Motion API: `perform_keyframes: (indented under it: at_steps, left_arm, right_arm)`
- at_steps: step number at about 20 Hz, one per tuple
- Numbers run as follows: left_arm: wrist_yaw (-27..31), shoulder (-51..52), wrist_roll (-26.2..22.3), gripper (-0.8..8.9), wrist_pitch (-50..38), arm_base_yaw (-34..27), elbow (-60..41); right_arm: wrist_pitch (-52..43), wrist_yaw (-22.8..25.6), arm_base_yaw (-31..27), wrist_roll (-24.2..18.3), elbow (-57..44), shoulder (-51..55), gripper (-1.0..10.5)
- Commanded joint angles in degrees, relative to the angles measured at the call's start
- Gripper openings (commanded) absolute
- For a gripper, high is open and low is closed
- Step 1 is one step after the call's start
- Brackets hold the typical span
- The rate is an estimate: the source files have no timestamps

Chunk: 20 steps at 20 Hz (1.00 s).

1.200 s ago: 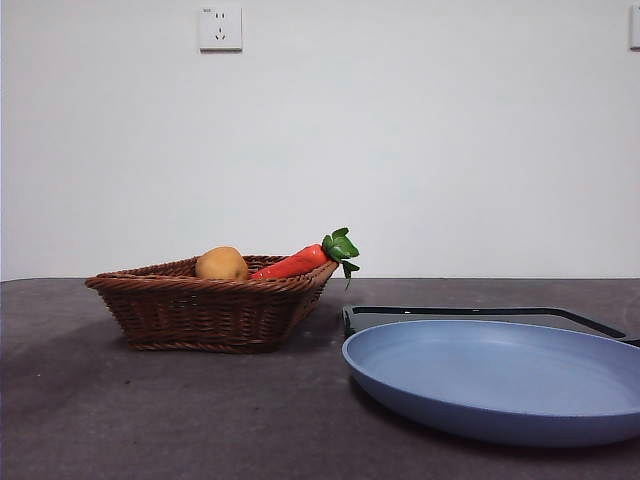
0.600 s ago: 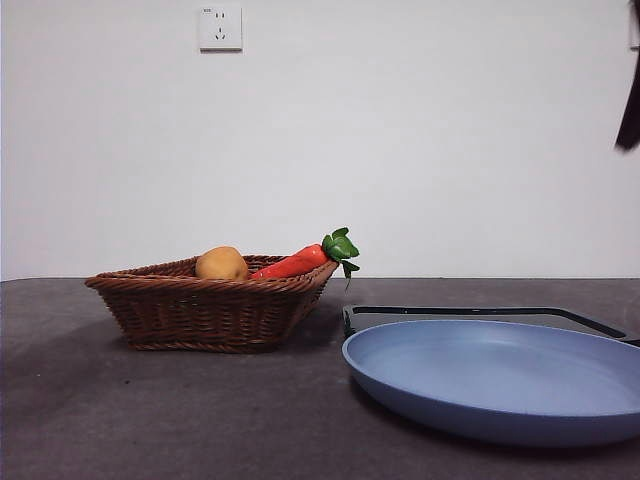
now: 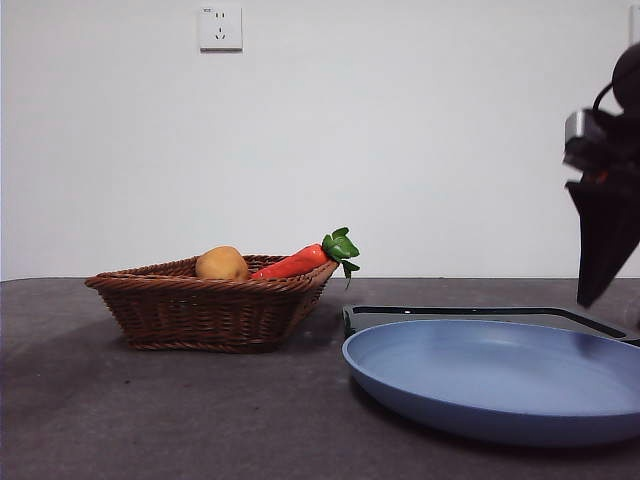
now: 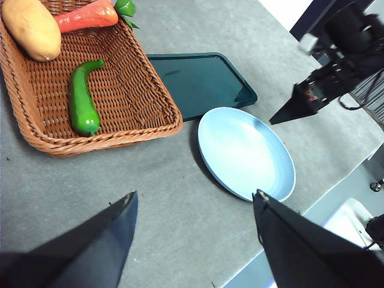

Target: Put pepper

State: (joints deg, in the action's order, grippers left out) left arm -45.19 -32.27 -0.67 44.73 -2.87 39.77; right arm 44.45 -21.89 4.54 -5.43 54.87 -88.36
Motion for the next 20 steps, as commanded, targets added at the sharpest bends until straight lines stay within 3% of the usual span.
perform_keyframes:
  at_steps: [1, 7, 12, 20]
  left_arm:
    - [-0.1, -0.2, -0.9, 3.37, -0.6, 0.0, 0.8]
    - [-0.1, -0.2, -0.9, 3.37, -1.0, -0.1, 0.8]
    - [-0.1, -0.2, -0.9, 3.37, -1.2, 0.0, 0.8]
    - [2.3, -1.5, 2.8, 3.37, -4.7, 1.2, 1.4]
  right_arm:
    - [-1.0, 0.2, 0.2, -0.5, 0.9, -3.1, 3.0]
    - [-2.4, 0.9, 2.1, -0.6, 0.9, -7.4, 2.1]
    - [-2.4, 0.9, 2.4, -0.4, 0.9, -8.1, 0.0]
    - [-1.0, 0.8, 2.3, 3.1, 0.9, -1.3, 0.0]
